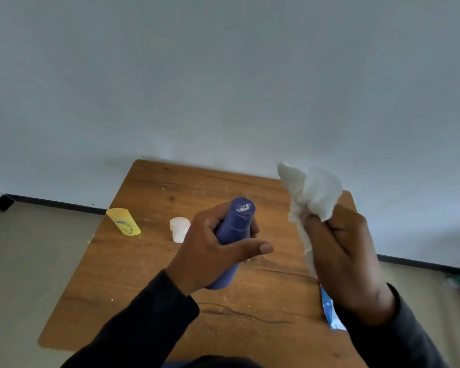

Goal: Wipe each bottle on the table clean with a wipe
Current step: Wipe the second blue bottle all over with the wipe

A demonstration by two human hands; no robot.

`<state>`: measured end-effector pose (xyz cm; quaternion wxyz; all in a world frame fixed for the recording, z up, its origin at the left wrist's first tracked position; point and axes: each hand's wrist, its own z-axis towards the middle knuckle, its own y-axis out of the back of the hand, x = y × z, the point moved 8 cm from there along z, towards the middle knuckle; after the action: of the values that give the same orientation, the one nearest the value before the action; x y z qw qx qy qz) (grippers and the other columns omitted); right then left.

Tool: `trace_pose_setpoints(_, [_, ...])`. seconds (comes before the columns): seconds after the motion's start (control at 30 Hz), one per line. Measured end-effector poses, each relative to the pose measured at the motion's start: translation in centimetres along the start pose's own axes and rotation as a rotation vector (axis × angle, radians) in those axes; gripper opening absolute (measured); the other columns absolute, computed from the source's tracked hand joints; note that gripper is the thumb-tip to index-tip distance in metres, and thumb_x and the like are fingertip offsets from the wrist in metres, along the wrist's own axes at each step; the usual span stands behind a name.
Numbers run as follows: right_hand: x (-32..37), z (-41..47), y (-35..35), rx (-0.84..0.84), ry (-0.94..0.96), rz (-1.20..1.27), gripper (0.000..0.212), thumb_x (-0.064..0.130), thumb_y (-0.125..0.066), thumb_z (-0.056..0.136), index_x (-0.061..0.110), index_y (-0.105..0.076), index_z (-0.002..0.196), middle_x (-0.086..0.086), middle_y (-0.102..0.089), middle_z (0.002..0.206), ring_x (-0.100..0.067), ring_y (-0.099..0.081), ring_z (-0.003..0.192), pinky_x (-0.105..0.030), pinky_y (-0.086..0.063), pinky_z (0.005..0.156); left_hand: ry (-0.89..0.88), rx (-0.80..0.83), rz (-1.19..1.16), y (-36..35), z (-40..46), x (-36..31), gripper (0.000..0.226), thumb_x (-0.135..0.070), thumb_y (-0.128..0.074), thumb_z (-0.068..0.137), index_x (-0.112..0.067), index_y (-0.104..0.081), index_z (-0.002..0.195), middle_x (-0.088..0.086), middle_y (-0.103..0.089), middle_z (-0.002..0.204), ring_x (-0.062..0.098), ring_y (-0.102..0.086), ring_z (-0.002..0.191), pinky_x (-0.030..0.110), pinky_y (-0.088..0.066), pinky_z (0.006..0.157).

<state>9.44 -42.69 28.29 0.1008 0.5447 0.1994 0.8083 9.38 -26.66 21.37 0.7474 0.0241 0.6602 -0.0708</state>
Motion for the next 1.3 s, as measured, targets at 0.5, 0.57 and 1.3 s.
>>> trace_pose_setpoints(0.5, [0.6,-1.1,-1.4,0.102,-0.007,-0.167,0.022,0.025,-0.043,0.084,0.022,-0.036,0.063,0.0,-0.039,0.053,-0.014,-0.03,0.045,-0.025,-0.025,0.041,-0.086,-0.063,0.161,0.2,0.1,-0.1,0.027,-0.028,-0.082,0.08,-0.009,-0.064,0.078,0.009,-0.062,0.069,0.037,-0.058,0.063,0.052,-0.054,0.062])
trace_pose_setpoints(0.57, [1.6,-1.4,-1.3,0.134,0.046,-0.099,0.027,0.021,-0.046,0.087,0.023,-0.035,0.062,0.008,-0.035,0.054,-0.005,-0.028,0.048,-0.018,-0.023,0.044,-0.089,-0.071,0.168,0.2,0.3,-0.1,0.024,-0.03,-0.081,0.079,-0.01,-0.067,0.082,0.011,-0.067,0.074,0.039,-0.063,0.069,0.056,-0.054,0.065])
trace_pose_setpoints(1.3, [1.9,-1.7,-3.2,0.113,-0.026,-0.426,0.05,0.053,-0.026,0.098,0.024,-0.037,0.059,0.005,-0.039,0.045,-0.018,-0.042,0.041,-0.036,-0.034,0.039,-0.136,-0.039,0.429,-1.8,-0.7,-0.4,0.024,-0.041,-0.071,0.084,-0.022,-0.069,0.098,-0.015,-0.071,0.083,0.007,-0.068,0.075,0.017,-0.054,0.067])
